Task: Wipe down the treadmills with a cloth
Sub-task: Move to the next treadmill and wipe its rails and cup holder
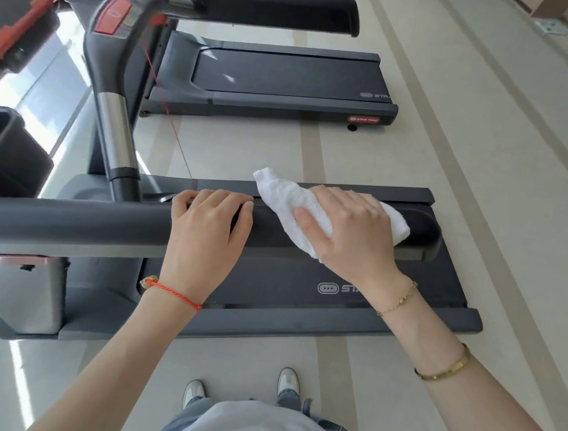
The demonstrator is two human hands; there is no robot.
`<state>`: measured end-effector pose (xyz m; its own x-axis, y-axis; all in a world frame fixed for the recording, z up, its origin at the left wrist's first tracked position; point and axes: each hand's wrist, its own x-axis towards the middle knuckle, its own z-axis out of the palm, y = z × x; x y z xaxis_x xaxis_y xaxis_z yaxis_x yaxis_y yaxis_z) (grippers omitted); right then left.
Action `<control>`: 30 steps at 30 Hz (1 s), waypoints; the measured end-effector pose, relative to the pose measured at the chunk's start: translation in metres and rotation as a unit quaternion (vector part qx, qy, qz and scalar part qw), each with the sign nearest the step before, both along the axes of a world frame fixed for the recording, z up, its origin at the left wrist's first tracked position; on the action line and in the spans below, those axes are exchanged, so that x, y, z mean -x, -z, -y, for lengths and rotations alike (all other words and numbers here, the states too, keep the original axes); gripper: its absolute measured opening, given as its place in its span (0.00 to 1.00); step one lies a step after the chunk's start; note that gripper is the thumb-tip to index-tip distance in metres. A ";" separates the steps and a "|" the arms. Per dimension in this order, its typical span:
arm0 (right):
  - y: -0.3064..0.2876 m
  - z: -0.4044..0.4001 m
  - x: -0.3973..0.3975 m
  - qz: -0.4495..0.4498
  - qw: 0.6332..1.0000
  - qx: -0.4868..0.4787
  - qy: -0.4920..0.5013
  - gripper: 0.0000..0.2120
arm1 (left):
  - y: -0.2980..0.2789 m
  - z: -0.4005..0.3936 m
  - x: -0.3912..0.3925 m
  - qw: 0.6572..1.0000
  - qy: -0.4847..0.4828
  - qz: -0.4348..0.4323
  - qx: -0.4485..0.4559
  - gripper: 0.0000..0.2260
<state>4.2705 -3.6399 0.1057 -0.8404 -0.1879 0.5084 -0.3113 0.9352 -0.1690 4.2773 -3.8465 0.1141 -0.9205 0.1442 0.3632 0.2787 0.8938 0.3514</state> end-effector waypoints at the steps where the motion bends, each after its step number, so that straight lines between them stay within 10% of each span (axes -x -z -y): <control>1: 0.000 0.013 0.002 -0.003 1.000 0.000 -0.003 0.18 | 0.000 0.010 0.001 1.000 -0.001 0.001 0.000 0.11; 30: 0.005 0.271 0.011 -0.065 0.997 0.032 -0.013 0.18 | 0.003 0.275 -0.005 0.997 -0.056 -0.054 -0.010 0.10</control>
